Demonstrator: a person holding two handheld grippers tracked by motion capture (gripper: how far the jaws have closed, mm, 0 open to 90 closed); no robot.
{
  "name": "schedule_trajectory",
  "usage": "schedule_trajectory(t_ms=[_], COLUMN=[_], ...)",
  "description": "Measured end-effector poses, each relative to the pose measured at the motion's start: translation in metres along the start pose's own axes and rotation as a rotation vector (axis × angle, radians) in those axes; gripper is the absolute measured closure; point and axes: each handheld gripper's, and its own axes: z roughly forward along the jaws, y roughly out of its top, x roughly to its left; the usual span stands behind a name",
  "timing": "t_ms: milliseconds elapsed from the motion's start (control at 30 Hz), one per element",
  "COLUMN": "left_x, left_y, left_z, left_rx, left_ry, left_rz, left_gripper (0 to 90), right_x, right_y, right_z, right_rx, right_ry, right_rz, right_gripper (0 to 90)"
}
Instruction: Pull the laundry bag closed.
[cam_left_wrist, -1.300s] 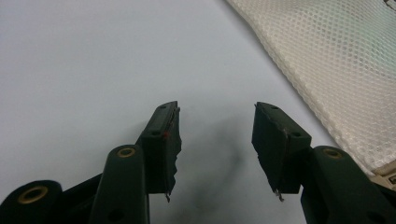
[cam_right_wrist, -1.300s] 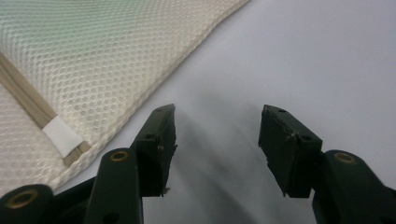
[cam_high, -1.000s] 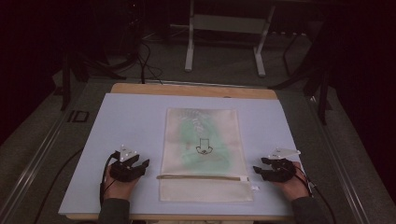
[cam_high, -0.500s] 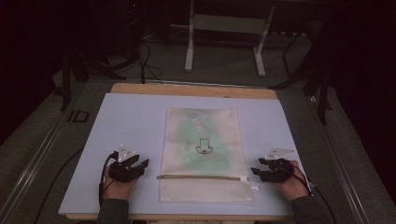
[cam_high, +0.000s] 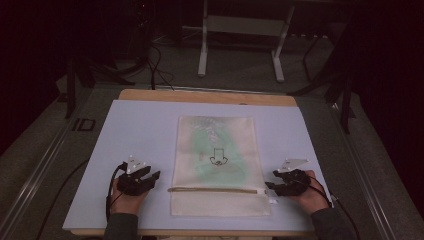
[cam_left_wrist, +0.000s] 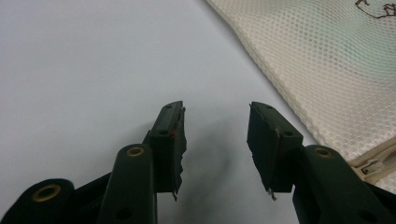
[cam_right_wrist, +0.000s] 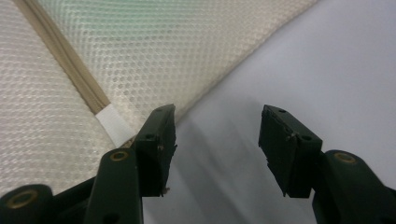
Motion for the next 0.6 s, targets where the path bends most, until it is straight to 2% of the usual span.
schedule_trajectory(t_ms=[600], left_x=[-0.002], left_y=[0.0], left_z=[0.0], left_rx=[-0.004], left_ry=[-0.005], left_rz=[0.011], left_gripper=[56.7], right_x=[0.009], right_y=[0.017], right_z=[0.0], right_rx=[0.018], right_ry=[0.045], right_rz=[-0.065], right_gripper=[46.0])
